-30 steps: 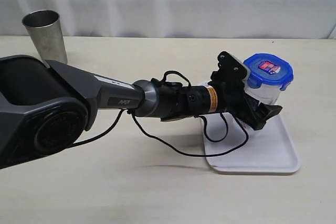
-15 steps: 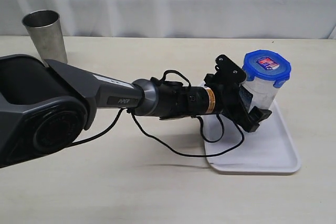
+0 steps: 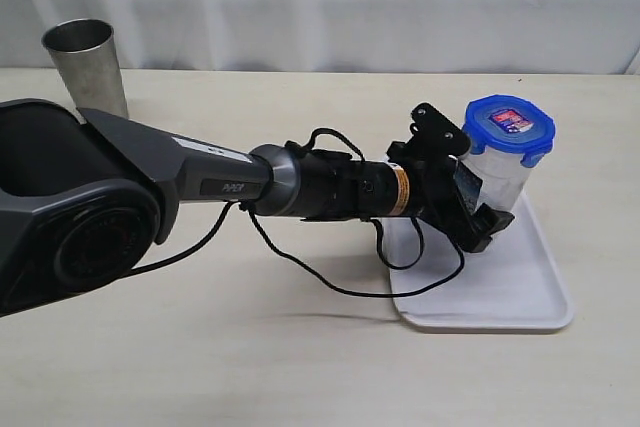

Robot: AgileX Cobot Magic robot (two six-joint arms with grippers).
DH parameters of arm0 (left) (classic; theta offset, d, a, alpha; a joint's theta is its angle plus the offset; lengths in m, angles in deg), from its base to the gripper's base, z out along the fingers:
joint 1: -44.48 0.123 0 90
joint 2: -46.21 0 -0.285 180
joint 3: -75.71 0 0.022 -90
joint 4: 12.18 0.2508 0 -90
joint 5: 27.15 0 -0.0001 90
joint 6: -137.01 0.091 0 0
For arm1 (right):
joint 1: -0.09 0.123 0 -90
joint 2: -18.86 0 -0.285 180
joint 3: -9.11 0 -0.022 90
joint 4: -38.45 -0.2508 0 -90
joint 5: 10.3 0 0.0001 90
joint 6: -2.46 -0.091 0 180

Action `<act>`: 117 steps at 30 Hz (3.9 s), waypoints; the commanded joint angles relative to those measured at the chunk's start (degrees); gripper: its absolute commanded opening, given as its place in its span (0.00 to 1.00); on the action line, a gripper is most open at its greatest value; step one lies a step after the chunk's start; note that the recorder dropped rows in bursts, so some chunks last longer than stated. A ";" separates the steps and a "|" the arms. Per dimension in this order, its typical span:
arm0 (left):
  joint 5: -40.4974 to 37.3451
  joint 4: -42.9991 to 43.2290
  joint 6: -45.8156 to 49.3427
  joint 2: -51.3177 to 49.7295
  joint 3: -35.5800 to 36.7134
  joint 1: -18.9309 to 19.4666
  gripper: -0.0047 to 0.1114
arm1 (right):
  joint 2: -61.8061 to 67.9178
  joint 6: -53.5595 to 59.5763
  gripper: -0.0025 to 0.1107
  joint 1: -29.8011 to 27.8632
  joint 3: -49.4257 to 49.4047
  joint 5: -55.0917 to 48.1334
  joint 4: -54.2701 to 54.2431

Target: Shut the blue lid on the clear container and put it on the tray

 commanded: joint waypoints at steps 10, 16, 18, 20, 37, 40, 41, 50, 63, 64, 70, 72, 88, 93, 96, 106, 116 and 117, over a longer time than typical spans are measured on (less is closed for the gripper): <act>-6.01 9.16 -4.83 5.50 2.84 0.04 0.82 | -0.27 -0.04 0.06 -0.47 -0.03 0.65 -0.10; -8.12 10.61 -4.48 7.98 6.88 0.04 0.82 | -0.27 -0.04 0.06 -0.47 -0.03 0.65 -0.10; -8.12 10.61 -4.48 8.51 7.60 0.04 0.82 | -0.27 -0.04 0.06 -0.47 -0.03 0.65 -0.10; -8.40 10.61 -4.48 8.92 8.28 0.04 0.82 | -0.27 -0.04 0.06 -0.47 -0.03 0.65 -0.10; -20.64 10.60 -4.34 11.11 11.00 0.04 0.82 | -0.27 -0.04 0.06 -0.47 -0.03 0.65 -0.10; -26.46 10.47 -4.34 12.41 11.00 0.04 0.81 | -0.27 -0.04 0.06 -0.47 -0.03 0.65 -0.10; -28.35 10.39 -4.34 12.87 11.00 0.04 0.78 | -0.27 -0.04 0.06 -0.47 -0.03 0.65 -0.10; -44.72 7.79 -4.35 18.55 13.28 -0.11 0.30 | -0.27 -0.04 0.06 -0.47 -0.03 0.65 -0.10; -29.80 6.52 -4.83 47.78 37.39 -0.11 0.04 | -0.27 -0.04 0.06 -0.47 -0.03 0.65 -0.10; -28.27 6.52 -5.24 51.24 40.11 -0.11 0.04 | -0.27 -0.04 0.06 -0.47 -0.03 0.65 -0.10; -27.16 6.52 -9.57 72.33 50.46 -0.11 0.04 | -0.27 -0.04 0.06 -0.47 -0.03 0.65 -0.10; -27.27 6.40 -10.80 80.14 53.58 -0.11 0.04 | -0.27 -0.04 0.06 -0.47 -0.03 0.65 -0.10; -28.11 2.48 -10.80 118.39 63.67 -0.11 0.04 | -0.27 -0.04 0.06 -0.47 -0.03 0.65 -0.10; -28.11 2.48 -10.80 119.51 63.57 0.03 0.04 | -0.27 -0.04 0.06 -0.47 -0.03 0.65 -0.10; -28.11 2.48 -10.80 119.51 63.57 0.03 0.04 | -0.27 -0.04 0.06 -0.47 -0.03 0.65 -0.10; -28.11 0.24 -10.80 119.51 63.57 0.03 0.04 | -0.27 -0.04 0.06 -0.47 -0.03 0.65 -0.10; -28.11 -36.71 -10.52 119.51 63.57 0.03 0.04 | -0.27 -0.04 0.06 -0.47 -0.03 0.65 -0.10; -28.11 -41.70 -10.52 119.51 63.57 0.03 0.04 | -0.27 -0.04 0.06 -0.47 -0.03 0.65 -0.10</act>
